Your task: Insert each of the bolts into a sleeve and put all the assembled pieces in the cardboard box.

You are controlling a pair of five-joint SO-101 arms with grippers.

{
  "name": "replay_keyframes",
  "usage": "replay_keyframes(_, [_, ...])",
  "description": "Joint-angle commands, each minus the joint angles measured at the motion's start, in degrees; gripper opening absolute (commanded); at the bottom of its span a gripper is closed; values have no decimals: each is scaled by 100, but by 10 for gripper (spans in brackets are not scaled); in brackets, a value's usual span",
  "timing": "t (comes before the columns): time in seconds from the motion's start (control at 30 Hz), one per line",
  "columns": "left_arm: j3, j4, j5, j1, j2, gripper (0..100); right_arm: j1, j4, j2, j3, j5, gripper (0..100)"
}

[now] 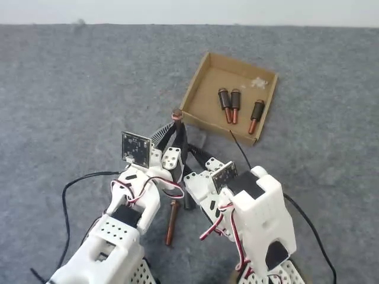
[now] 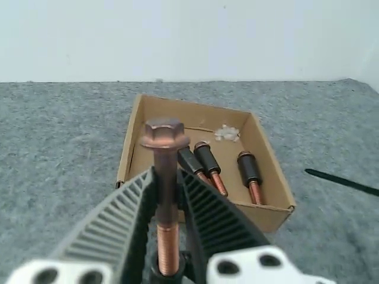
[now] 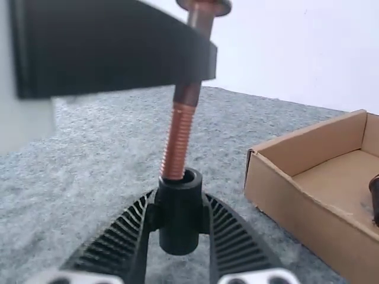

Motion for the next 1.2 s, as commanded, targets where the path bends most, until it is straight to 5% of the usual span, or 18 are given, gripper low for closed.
replay_keyframes(0.0, [-84,-44,9,18,-176,10,-40,-136,-101,97,70,6])
replay_keyframes(1.17, [-84,176,18,132,-176,9,-31,479,-796,536,88,6])
